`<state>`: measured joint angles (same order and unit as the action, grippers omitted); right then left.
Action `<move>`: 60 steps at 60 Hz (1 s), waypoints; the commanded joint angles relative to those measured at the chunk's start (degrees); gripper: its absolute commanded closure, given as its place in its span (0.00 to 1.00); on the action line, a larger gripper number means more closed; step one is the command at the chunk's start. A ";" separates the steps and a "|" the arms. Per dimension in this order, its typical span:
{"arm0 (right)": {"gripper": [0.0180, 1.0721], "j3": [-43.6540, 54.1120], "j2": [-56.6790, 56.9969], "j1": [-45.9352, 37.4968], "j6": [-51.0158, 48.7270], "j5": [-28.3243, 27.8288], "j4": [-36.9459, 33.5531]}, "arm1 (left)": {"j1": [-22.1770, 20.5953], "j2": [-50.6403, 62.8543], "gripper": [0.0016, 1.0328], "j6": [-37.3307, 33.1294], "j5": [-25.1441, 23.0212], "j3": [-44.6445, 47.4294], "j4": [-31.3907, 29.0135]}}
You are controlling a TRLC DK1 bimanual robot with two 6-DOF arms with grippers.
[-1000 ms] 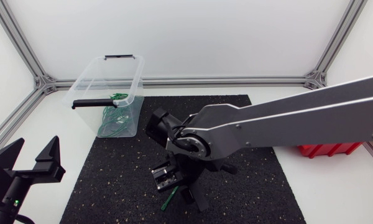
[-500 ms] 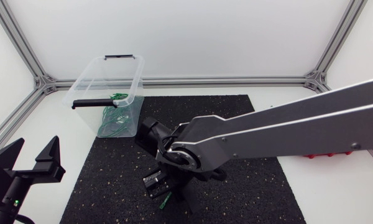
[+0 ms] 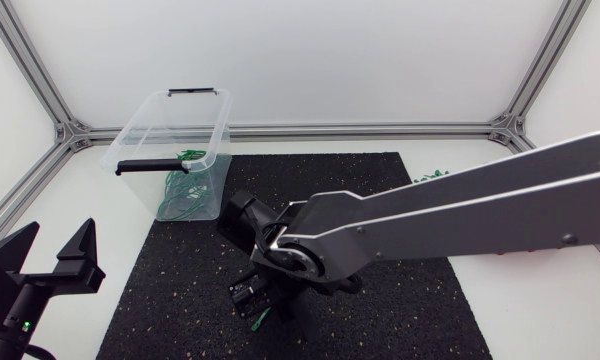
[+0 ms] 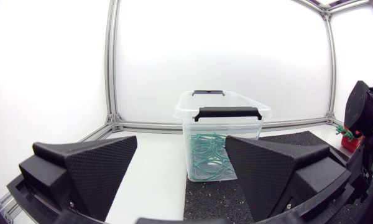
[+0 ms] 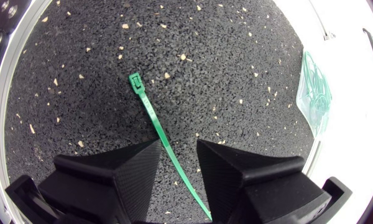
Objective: Take a green cable tie from the red box, thread the tail through the head to close it, then place it in the transparent bin on the left.
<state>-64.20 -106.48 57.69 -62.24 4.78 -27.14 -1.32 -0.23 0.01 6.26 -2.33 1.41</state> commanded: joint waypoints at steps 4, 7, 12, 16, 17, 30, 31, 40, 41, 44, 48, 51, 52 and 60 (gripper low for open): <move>0.56 4.00 -0.22 1.63 -1.75 0.50 0.15 | 0.00 -0.47 0.04 0.60 -0.20 2.24 -1.23; 0.57 4.61 -0.22 1.81 -1.48 0.67 1.12 | 0.00 -0.47 0.04 0.60 -0.20 2.24 -1.23; 0.61 4.88 -0.57 1.90 -1.48 1.29 2.88 | -0.08 -0.47 0.04 0.60 -0.20 2.24 -1.23; 0.66 4.61 -0.57 2.16 -1.48 1.38 4.20 | 0.00 -0.47 0.04 0.60 -0.20 2.24 -1.23; 0.66 4.61 -0.49 2.16 -1.40 1.38 4.20 | 0.00 -0.47 0.04 0.60 -0.20 2.24 -1.23; 0.74 2.07 -0.40 2.43 -1.66 1.46 4.28 | 0.00 -0.39 0.04 0.60 -0.20 2.24 -1.32; 0.74 1.98 -0.40 2.34 -1.75 1.55 4.20 | 0.00 -0.39 0.04 0.60 -0.20 2.24 -1.32; 0.74 0.31 -1.01 2.34 -2.01 1.55 3.67 | 0.00 -0.39 0.04 0.60 -0.20 2.24 -1.32; 0.74 0.13 -1.01 2.43 -2.01 1.55 3.58 | 0.00 -0.39 0.04 0.60 -0.20 2.24 -1.32; 0.74 -0.31 -1.28 2.43 -2.01 1.55 3.58 | 0.00 -0.39 0.04 0.60 -0.20 2.24 -1.32; 0.74 -1.10 -1.89 2.43 -2.10 1.64 3.49 | 0.00 -0.39 0.04 0.60 -0.20 2.24 -1.32; 0.75 -1.36 -2.42 2.43 -2.10 1.64 3.49 | 0.00 -0.39 0.04 0.60 -0.20 2.24 -1.41; 0.77 -1.54 -2.68 2.43 -2.19 1.64 3.49 | 0.00 -0.39 0.04 0.60 -0.20 2.24 -1.32; 0.81 -1.54 -3.56 2.51 -2.80 1.55 1.65 | 0.00 -0.39 0.04 0.60 -0.20 2.24 -1.41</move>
<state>-65.17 -108.22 59.59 -63.51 6.26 -24.21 -1.32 -0.23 0.03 6.26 -2.35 1.39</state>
